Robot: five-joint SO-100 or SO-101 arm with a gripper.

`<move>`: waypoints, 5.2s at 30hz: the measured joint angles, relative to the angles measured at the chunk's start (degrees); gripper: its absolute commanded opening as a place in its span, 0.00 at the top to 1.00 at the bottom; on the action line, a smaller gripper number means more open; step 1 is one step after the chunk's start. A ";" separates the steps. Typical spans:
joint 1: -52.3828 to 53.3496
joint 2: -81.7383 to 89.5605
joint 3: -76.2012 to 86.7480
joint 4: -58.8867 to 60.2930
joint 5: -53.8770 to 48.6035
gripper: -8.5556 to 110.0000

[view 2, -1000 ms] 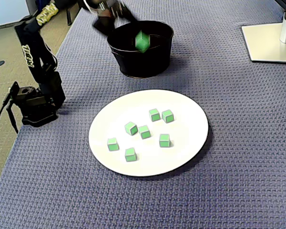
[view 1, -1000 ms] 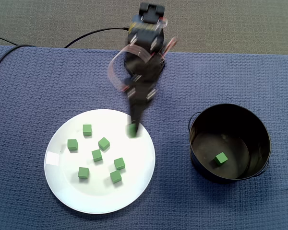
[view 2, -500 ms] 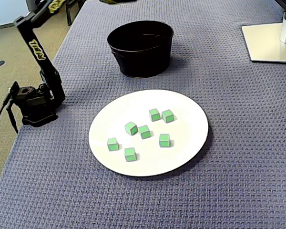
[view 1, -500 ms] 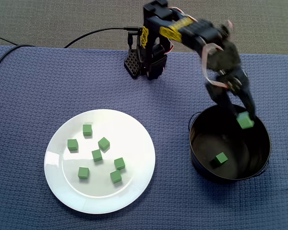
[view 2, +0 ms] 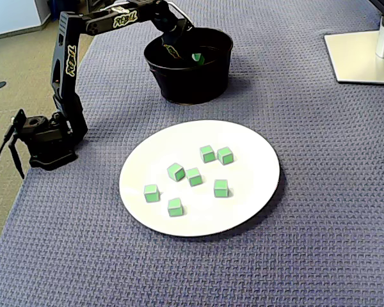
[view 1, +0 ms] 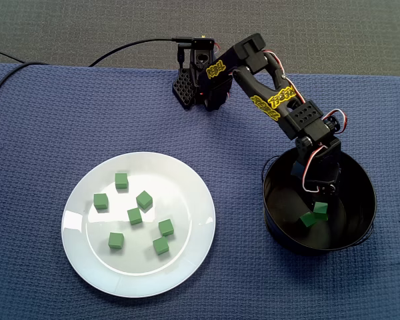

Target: Pick up the items on the white plate and put them in the black container.

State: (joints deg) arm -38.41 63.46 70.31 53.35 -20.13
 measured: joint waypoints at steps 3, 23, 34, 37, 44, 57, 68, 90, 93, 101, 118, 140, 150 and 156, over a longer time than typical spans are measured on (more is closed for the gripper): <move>-0.18 0.00 0.00 0.00 0.00 0.78; 14.41 20.74 -25.75 31.20 2.46 0.73; 52.12 44.03 -0.26 40.43 0.79 0.76; 62.05 42.80 5.80 39.73 -2.81 0.75; 74.27 29.88 13.01 31.73 -6.06 0.75; 79.19 19.07 21.62 18.90 -14.68 0.75; 79.19 10.55 22.24 13.45 -16.52 0.77; 78.22 5.10 21.01 6.50 -16.52 0.93; 78.22 4.92 21.01 5.45 -16.52 0.93; 78.75 7.65 20.92 8.26 -15.29 0.93; 55.28 47.11 -0.79 19.42 -3.34 0.93; 2.81 17.23 7.21 1.32 0.79 0.93; 0.62 3.69 4.22 3.43 -0.53 0.88; -0.70 -0.44 -5.80 13.27 -1.32 0.78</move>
State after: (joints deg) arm -39.11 63.02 64.51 66.62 -21.45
